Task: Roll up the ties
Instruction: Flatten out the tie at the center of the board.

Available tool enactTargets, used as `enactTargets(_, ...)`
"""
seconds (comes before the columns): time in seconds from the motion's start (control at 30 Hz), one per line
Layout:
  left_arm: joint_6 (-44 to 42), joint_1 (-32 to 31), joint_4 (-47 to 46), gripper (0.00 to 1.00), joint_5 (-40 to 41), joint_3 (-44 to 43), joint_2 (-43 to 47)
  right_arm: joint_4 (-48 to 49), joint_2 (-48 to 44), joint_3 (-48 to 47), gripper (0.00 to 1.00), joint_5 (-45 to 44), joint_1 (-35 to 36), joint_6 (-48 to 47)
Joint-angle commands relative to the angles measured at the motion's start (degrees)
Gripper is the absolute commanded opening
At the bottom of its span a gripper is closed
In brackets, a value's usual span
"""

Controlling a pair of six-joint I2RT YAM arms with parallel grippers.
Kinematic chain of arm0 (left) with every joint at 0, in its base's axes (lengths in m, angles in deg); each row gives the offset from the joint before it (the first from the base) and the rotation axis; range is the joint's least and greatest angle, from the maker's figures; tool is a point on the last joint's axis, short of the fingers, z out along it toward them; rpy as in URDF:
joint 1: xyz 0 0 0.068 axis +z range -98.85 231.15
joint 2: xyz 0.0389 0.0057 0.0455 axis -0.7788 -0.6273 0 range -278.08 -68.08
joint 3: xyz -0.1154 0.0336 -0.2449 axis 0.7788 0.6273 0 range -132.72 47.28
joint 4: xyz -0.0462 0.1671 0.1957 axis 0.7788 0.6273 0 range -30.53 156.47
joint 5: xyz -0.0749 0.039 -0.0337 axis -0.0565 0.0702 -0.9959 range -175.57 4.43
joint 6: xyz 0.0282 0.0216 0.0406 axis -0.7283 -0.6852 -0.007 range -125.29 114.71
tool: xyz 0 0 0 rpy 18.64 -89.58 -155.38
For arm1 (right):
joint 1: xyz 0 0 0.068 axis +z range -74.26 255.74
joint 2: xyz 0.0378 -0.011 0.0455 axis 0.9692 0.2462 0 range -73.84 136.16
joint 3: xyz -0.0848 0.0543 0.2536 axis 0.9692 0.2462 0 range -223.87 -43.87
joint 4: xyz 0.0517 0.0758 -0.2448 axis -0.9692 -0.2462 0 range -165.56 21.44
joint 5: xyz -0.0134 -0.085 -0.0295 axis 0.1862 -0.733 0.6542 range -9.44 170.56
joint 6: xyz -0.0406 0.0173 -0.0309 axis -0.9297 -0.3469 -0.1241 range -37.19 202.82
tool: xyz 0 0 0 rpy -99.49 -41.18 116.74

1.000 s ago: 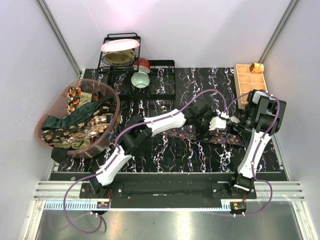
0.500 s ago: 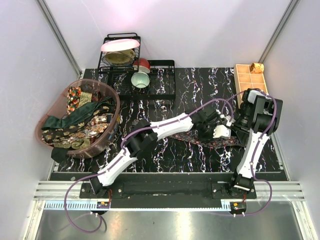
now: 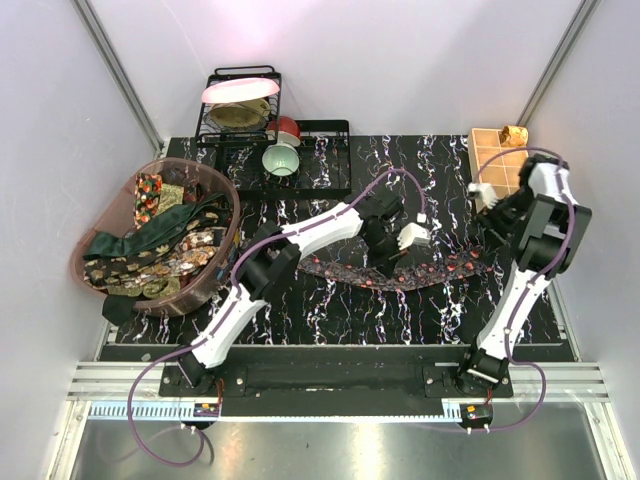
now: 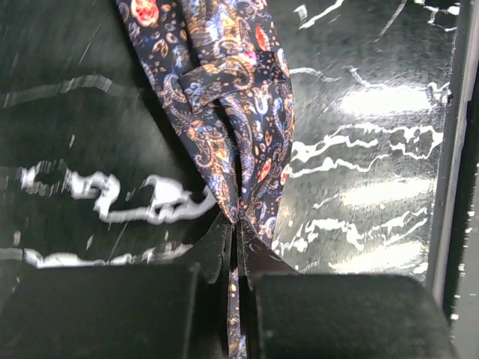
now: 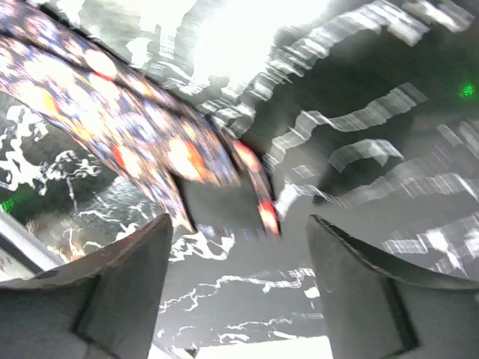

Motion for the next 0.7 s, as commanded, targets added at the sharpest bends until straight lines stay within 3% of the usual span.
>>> enactTargets(0.0, 5.81, -1.14, 1.28, 0.0, 2.71, -1.83, -0.13, -13.46, -2.08, -4.94, 0.72, 8.8, -4.4, 5.43)
enactTargets(0.03, 5.82, -1.05, 1.37, 0.05, 3.16, -1.92, -0.48, -13.46, -1.98, -5.29, 0.7, 9.96, -4.93, 6.31)
enactTargets(0.1, 5.91, -1.04, 0.94, 0.28, 5.96, -1.22, -0.23, -13.29, -2.77, -3.99, 0.65, 13.2, -5.2, 7.37)
enactTargets(0.2, 5.21, -0.87, -0.55, 0.48, 8.6, 0.53, 1.61, -11.09, -4.88, -1.35, 0.6, 18.82, -4.5, 11.84)
enactTargets(0.4, 4.86, 0.62, -5.74, 0.63, 15.11, 4.22, 9.08, -0.64, -7.87, 5.5, 0.51, 20.61, 0.15, 20.64)
enactTargets(0.43, 4.77, 1.32, -6.36, 0.73, 16.08, 4.93, 11.7, 0.5, -8.31, 6.38, 0.51, 19.91, 0.77, 21.08)
enactTargets(0.47, 4.85, 1.85, -7.23, 0.75, 17.65, 5.89, 13.3, 2.6, -8.4, 8.39, 0.49, 17.64, 1.56, 22.04)
enactTargets(0.67, 0.57, 7.03, -16.89, 0.83, 21.35, 22.84, 30.43, 11.57, -9.19, 18.68, 0.41, 6.66, 3.24, 21.96)
